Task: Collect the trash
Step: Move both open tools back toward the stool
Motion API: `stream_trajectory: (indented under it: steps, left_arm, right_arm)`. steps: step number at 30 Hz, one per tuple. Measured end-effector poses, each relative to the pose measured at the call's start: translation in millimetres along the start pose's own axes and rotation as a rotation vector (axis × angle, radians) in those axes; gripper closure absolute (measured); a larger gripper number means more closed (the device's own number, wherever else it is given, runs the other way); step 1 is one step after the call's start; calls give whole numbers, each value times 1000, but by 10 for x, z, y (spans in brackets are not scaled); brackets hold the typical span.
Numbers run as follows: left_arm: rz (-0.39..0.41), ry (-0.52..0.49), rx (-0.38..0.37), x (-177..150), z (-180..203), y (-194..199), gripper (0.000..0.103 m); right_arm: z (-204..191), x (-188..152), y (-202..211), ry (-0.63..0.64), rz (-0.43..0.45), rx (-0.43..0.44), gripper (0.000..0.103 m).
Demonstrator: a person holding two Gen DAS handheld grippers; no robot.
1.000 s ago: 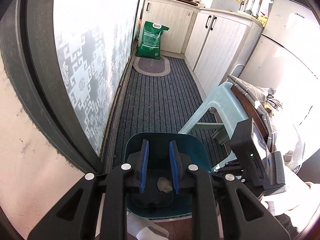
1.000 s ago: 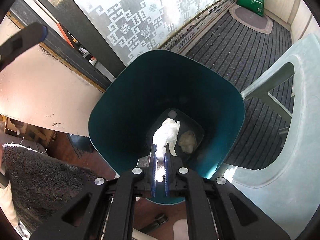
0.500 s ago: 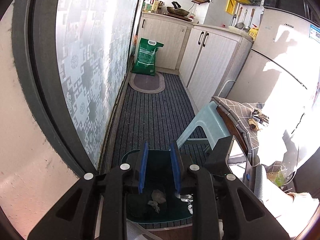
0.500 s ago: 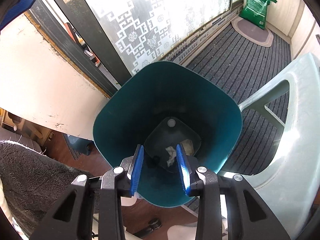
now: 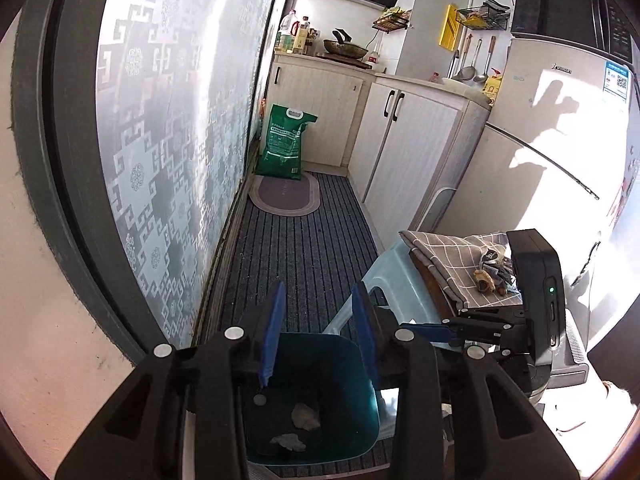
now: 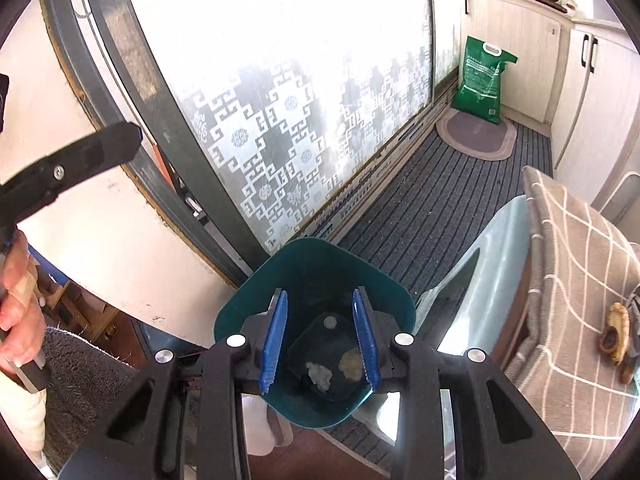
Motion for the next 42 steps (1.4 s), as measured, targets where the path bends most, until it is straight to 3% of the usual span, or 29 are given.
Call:
stream_trajectory:
  steps: [16,26,34,42]
  left_arm:
    - [-32,-109,-76,59,908,-403,59]
    - [-130,-269,-223,43,1614,-808,57]
    - [-186,-386,-222,-28,1966,-1264,57]
    - [-250,-438,-223,-224,2305,-1734,57]
  right_arm:
    - [990,-178,967,-156,161,-82,69]
    - [1487,-416,1352,-154,188,-176,69]
    - [1864,-599,1529,-156,188,-240,68]
    - [2127,-670,1580,-179,208,-270,56]
Point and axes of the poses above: each gripper's, at about its wrist camera, not at the fingertips, and y roughly against the way its jaws point, z to its right, x to its top, the point moved 2 cm from there along -y, roughly the way its jaws point
